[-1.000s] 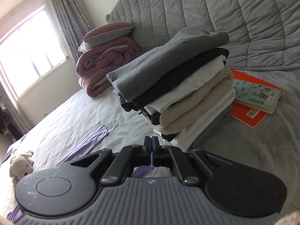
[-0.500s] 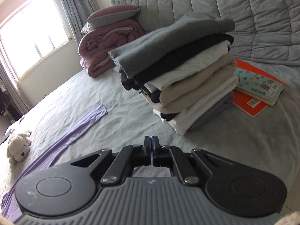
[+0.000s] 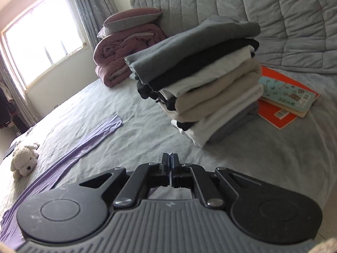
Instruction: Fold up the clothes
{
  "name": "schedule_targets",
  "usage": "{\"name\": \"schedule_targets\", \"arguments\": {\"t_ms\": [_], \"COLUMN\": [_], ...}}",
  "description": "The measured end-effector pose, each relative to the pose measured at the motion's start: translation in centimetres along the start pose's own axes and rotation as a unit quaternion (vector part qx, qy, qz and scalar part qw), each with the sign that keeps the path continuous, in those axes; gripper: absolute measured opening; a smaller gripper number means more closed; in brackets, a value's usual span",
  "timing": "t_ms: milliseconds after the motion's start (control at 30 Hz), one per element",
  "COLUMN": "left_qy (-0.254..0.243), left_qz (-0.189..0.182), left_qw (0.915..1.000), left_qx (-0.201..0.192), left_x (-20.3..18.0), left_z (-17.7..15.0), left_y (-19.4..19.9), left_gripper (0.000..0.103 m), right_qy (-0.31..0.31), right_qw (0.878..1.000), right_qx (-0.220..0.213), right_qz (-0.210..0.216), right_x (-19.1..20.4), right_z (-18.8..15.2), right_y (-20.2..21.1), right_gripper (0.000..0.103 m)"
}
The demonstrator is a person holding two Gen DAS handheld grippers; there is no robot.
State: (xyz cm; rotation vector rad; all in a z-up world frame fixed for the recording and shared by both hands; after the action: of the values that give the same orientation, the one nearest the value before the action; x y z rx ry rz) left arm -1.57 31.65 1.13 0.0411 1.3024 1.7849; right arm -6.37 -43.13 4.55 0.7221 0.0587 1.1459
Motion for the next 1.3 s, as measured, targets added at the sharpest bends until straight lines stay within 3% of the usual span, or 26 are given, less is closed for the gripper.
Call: {"name": "schedule_targets", "arguments": {"t_ms": [167,367,600,700,767,867,933,1100,1300], "left_qy": [-0.008,-0.009,-0.022,-0.026,-0.026,-0.007,0.013,0.035,0.049], "left_qz": [0.002,0.027,0.035,0.039,0.045,0.052,0.055,0.079,0.058], "left_qw": [1.0,0.9996,0.9991,0.9988,0.9986,0.9984,0.9981,0.9961,0.9969], "left_qx": [0.005,0.007,0.006,0.008,0.012,0.02,0.023,0.019,0.02], "left_x": [0.1,1.1,1.0,1.0,1.2,1.9,2.5,3.3,3.2], "left_z": [-0.1,0.0,-0.1,-0.2,-0.2,-0.1,0.1,0.3,0.2], "left_y": [0.0,-0.2,-0.2,-0.2,-0.3,-0.5,-0.5,-0.3,-0.5], "left_gripper": [0.007,0.006,0.006,0.006,0.006,0.012,0.018,0.017,0.017], "right_qy": [-0.01,-0.063,-0.033,-0.012,0.006,0.039,0.061,0.116,0.161], "right_qw": [1.0,0.995,0.995,0.995,0.994,0.992,0.99,0.984,0.971], "right_qx": [0.012,0.079,0.085,0.1,0.109,0.118,0.124,0.138,0.174], "right_qz": [-0.001,0.021,-0.03,-0.027,-0.023,-0.014,-0.008,0.006,0.025], "right_x": [-1.1,-2.5,-2.5,-2.0,-1.6,-1.0,-0.6,0.3,0.8], "right_z": [-1.3,-4.2,-4.8,-5.2,-5.3,-5.1,-4.9,-4.5,-4.5], "right_y": [1.3,1.8,1.4,1.1,0.7,-0.1,-0.6,-1.9,-4.4], "right_gripper": [0.003,0.003,0.003,0.004,0.013,0.017,0.038,0.04,0.041]}}
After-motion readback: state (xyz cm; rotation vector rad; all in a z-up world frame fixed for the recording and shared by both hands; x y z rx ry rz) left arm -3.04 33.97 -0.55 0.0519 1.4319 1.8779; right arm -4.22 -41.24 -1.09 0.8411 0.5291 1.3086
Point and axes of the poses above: each gripper's, at about its wrist camera, not at the fingertips, and y roughly against the way its jaws point, x to its left, z to its top, the point moved 7 cm from there along -y, roughly the way its jaws point, and after that the axes turned 4 degrees about y, right-handed, at the moved point
